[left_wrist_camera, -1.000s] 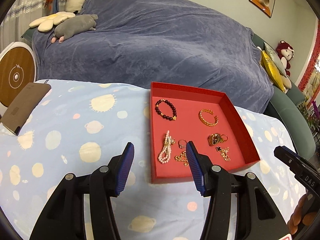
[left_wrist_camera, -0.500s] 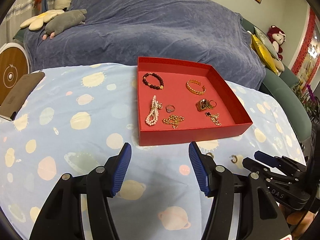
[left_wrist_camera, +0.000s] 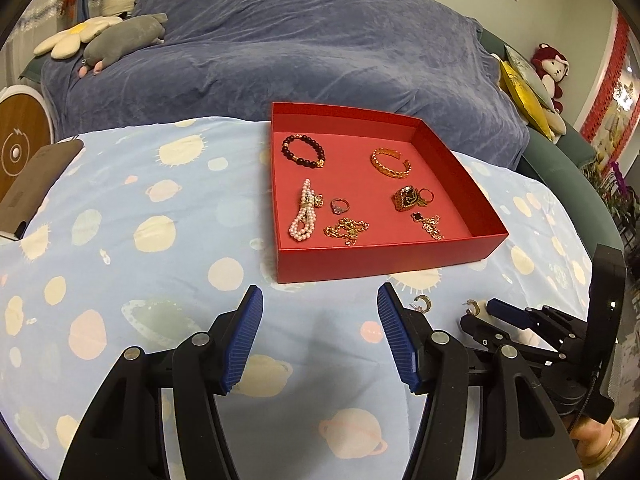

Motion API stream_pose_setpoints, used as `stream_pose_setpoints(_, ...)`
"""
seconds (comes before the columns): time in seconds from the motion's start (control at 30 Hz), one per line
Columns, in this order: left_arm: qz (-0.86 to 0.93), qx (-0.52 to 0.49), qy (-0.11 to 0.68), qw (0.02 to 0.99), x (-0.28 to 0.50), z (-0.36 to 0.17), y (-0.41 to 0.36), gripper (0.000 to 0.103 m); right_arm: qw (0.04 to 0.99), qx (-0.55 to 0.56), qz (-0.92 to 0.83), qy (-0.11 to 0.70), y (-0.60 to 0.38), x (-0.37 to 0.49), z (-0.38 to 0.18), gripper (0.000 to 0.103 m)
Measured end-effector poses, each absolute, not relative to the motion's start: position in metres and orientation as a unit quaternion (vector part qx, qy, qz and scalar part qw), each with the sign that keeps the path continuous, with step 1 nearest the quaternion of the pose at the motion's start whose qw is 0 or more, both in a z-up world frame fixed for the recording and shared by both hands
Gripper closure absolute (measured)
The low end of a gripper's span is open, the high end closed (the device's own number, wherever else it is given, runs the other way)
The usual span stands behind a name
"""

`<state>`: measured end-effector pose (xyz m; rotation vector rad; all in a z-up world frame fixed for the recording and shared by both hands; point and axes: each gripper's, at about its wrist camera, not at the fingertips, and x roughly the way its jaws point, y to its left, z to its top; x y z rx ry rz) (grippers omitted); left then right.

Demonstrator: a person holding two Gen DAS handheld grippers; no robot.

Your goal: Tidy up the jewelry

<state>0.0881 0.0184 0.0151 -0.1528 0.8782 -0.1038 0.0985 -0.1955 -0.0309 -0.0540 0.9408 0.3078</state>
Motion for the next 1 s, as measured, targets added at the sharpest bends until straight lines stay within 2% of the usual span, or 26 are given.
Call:
stream_pose_setpoints(0.1,-0.05,-0.073,0.427,0.9,0.088,0.014,0.017,0.046,0.88,-0.034,0.147,0.45,-0.192,0.1,-0.033,0.069)
stream_pose_setpoints(0.23,-0.053,-0.069,0.427,0.9,0.088,0.013,0.015,0.046,0.883,-0.045,0.143,0.446,-0.19,0.1,-0.033,0.074)
stream_pose_setpoints(0.37,-0.057,-0.069,0.43,0.898,0.089,0.01,0.011,0.046,0.883,-0.048,0.145,0.445,-0.189,0.1,-0.033,0.087)
stream_pose_setpoints(0.7,-0.077,-0.051,0.443,0.892,0.097,-0.003,-0.014,0.046,0.881,-0.03,0.144,0.45,-0.198,0.1,-0.026,0.087)
stream_pose_setpoints(1.0,-0.116,-0.012,0.457,0.882,0.112,-0.027,-0.066,0.046,0.884,0.002,0.137,0.447,-0.224,0.089,-0.007,0.087)
